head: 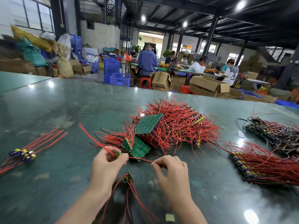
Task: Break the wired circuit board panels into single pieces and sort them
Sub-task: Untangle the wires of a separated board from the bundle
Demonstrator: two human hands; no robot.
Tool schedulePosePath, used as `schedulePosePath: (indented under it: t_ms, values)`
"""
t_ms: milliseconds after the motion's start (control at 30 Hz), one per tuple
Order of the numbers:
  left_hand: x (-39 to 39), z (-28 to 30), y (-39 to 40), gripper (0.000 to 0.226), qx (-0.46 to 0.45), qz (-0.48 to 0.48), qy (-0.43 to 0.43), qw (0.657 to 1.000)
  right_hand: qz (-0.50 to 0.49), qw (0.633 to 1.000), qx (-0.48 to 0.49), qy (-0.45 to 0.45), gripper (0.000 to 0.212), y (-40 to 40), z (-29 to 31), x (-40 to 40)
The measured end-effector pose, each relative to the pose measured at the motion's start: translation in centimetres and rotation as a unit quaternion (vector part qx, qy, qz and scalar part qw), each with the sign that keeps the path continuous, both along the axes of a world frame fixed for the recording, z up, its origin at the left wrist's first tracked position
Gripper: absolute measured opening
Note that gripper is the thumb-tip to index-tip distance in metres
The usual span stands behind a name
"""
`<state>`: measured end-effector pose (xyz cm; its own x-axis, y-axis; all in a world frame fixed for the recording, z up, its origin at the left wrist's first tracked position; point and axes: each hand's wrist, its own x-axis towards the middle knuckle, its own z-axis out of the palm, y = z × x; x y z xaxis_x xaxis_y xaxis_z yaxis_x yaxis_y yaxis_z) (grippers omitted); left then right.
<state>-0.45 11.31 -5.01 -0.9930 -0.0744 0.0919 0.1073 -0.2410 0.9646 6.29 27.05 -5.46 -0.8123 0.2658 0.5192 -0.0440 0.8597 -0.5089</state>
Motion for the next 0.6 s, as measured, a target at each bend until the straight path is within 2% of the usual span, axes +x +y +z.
schedulePosePath:
  t_ms: [300,467,600]
  values:
    - [0.1,-0.2,0.5,0.024,0.024,-0.012,-0.014,1.0,-0.09,0.994,-0.001,0.055,0.024,-0.9,0.4,0.2]
    - [-0.5,-0.1,-0.2,0.023,0.077,-0.002,-0.047,0.996,-0.075,0.996,0.003,0.048,0.017,-0.3,0.4,0.3]
    - [-0.7,-0.1,-0.2,0.023,0.059,-0.001,-0.028,0.998,-0.09,0.995,-0.017,0.035,0.015,0.1,0.5,0.4]
